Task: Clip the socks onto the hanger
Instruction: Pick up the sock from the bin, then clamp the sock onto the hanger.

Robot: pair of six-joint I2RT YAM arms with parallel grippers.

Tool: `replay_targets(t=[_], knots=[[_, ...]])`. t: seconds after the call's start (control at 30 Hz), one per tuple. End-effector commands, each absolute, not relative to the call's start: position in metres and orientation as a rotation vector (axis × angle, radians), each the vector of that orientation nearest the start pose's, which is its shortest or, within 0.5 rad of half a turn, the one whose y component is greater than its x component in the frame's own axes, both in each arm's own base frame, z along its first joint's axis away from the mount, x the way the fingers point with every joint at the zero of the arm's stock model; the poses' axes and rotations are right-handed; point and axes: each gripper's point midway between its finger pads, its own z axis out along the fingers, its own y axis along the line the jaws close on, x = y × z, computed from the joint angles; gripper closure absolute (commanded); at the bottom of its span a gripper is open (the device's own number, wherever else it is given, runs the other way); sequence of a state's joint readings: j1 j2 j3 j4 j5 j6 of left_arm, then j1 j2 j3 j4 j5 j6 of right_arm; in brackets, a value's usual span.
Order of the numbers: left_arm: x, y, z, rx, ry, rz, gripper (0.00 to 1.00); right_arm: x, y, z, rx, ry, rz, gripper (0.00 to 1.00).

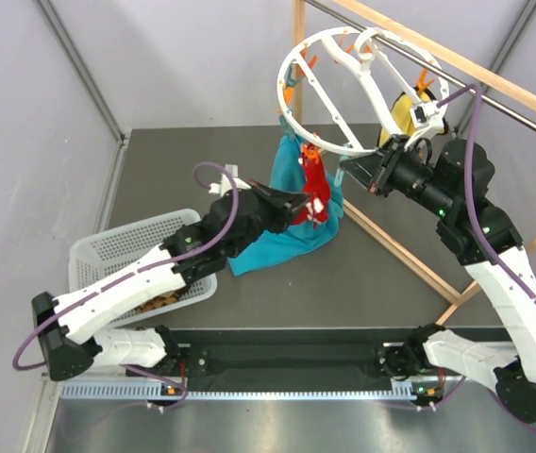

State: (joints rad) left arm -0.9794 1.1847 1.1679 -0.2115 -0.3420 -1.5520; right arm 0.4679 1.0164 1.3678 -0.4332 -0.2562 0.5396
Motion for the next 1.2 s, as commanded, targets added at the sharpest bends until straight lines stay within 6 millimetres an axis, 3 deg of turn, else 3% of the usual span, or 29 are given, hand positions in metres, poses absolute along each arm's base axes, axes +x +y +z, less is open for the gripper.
replay_targets(t=[0.0, 0.17, 0.57, 1.17], knots=[[0.254, -0.340, 0.430, -1.020, 1.610, -1.655, 1.00, 0.255, 0.207, 0.443, -0.163, 1.662, 1.017, 1.00], [0.261, -0.357, 0.417, -1.135, 1.612, -1.680, 1.00, 0.257, 0.206, 0.444, -0.156, 1.648, 1.011, 1.00], [0.266, -0.342, 0.393, -1.262, 1.604, -1.546, 1.00, 0.252, 0.198, 0.453, -0.163, 1.606, 0.974, 1.00], [0.273, -0.361, 0.394, -1.337, 1.630, -1.553, 1.00, 0.255, 0.203, 0.437, -0.177, 1.630, 0.978, 1.00]])
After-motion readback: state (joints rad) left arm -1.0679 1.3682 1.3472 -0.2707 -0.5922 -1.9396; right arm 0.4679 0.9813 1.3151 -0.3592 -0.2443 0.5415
